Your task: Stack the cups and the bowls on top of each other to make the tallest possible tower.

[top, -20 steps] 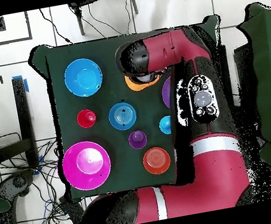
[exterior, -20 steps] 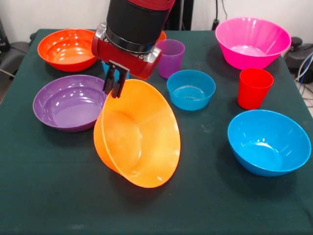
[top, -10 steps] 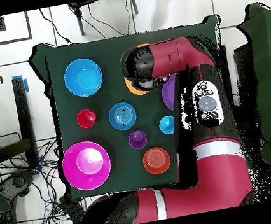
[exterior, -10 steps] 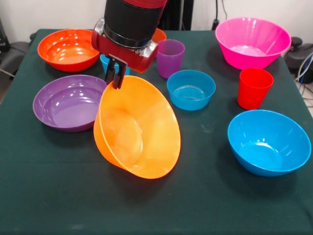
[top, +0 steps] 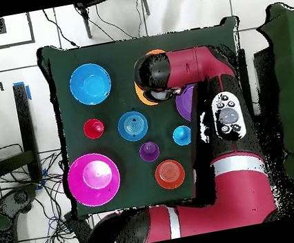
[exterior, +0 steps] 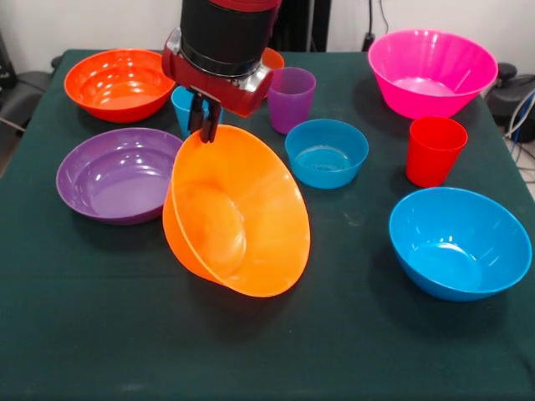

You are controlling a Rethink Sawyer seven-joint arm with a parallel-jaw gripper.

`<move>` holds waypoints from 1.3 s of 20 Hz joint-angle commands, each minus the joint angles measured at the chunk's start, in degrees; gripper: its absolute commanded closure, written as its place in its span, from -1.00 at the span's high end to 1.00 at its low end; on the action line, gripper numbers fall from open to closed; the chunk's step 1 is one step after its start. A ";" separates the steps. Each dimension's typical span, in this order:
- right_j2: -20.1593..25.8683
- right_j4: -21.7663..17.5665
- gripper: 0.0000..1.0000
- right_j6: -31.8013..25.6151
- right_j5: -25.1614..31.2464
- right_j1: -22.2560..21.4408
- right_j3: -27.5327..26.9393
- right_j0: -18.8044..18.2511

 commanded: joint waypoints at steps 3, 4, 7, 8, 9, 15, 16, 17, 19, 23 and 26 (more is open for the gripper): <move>0.99 2.79 -1.00 6.51 2.15 3.08 4.89 3.06; 0.76 3.01 -1.00 6.54 1.94 2.93 5.22 3.22; 0.18 3.60 -1.00 5.81 2.00 3.01 5.17 3.29; 0.00 3.76 -1.00 5.60 1.97 2.87 5.41 3.38; -0.26 3.77 -1.00 5.12 2.33 2.78 5.30 3.40; -1.71 4.35 -1.00 4.38 2.19 1.08 6.99 4.19; -1.89 4.43 -1.00 4.34 2.28 1.01 6.95 4.27; -2.00 4.46 -1.00 4.23 2.08 1.02 6.99 4.31; -2.02 4.63 -1.00 4.11 1.52 1.20 7.15 4.23; -2.15 4.87 -1.00 3.43 1.31 0.66 7.90 3.91; -2.47 4.97 -1.00 3.28 1.00 0.23 8.66 3.90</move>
